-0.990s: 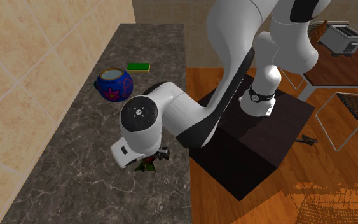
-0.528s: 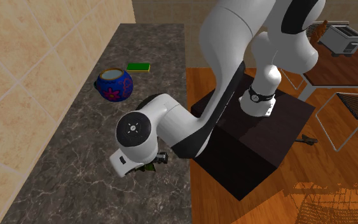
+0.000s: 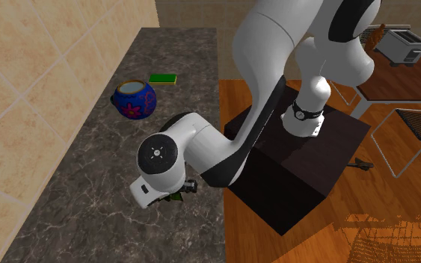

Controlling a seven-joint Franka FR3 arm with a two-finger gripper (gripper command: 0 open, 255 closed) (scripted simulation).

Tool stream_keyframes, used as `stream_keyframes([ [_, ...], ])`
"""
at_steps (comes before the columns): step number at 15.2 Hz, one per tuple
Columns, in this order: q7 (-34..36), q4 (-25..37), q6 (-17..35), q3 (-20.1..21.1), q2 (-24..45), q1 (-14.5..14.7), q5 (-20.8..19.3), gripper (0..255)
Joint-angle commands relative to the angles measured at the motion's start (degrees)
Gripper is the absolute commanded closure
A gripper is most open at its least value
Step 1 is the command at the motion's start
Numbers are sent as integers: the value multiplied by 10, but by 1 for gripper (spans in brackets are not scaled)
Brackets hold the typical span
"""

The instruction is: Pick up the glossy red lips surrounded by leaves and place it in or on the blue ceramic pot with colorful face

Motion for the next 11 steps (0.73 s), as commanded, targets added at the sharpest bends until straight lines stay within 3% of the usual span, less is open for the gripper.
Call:
stream_keyframes([
  [1,0,0,0,0,0,0,0,0],
  [2,0,0,0,0,0,0,0,255],
  [11,0,0,0,0,0,0,0,255],
])
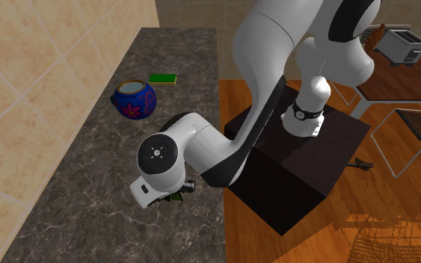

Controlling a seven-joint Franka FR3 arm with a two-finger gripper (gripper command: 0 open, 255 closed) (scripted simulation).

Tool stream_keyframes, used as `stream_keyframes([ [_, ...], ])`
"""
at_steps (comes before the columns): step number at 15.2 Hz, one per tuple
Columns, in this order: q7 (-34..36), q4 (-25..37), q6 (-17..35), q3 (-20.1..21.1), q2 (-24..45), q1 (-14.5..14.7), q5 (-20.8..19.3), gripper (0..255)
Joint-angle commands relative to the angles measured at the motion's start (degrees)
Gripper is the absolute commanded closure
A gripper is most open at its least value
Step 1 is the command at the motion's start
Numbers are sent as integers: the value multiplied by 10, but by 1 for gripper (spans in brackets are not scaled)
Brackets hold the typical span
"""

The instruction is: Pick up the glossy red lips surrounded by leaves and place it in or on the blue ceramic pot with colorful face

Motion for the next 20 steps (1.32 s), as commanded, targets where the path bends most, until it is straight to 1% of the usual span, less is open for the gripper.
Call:
stream_keyframes([
  [1,-2,0,-5,0,-5,0,1,255],
  [20,-32,32,-111,6,-83,0,15,255],
])
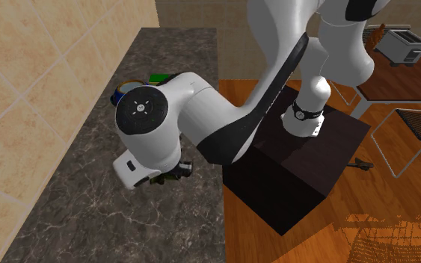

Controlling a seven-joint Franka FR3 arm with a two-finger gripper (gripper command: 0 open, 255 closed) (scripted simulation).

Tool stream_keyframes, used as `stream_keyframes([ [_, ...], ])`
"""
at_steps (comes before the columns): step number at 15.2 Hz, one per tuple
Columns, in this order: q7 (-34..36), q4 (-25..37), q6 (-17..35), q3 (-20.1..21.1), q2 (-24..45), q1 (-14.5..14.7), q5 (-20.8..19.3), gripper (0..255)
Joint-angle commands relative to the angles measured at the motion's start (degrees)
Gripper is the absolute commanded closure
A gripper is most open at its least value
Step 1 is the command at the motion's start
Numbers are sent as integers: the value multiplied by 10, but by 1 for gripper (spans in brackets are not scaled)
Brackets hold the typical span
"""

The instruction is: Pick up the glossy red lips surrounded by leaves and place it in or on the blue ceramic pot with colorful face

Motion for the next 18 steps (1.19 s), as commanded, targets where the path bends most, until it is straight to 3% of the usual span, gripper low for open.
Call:
stream_keyframes([
  [1,-3,6,-11,0,-5,0,1,255],
  [18,-31,80,-121,2,-44,2,11,255],
])
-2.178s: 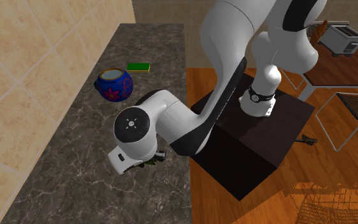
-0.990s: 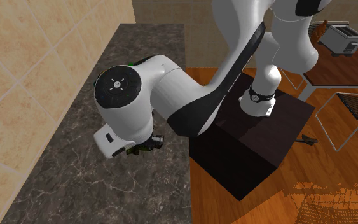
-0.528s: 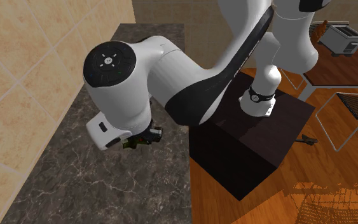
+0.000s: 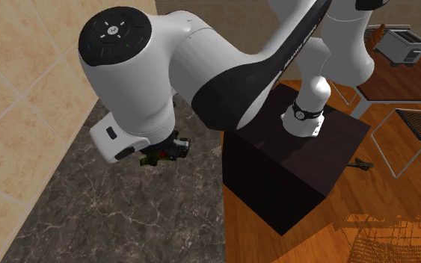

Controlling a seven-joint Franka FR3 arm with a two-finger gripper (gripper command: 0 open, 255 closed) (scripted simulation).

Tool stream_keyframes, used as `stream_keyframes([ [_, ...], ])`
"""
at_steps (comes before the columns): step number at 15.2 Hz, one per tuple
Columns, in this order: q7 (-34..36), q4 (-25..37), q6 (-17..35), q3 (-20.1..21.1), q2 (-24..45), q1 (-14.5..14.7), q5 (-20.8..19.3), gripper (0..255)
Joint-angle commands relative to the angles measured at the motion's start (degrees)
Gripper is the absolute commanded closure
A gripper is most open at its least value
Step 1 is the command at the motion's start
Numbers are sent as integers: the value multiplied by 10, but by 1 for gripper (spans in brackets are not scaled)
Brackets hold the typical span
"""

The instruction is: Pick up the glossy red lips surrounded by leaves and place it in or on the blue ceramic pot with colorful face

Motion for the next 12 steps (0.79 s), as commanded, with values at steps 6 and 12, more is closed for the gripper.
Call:
stream_keyframes([
  [6,-30,14,-20,-8,-13,-16,2,255],
  [12,-98,-7,7,-32,-26,-64,3,255],
])
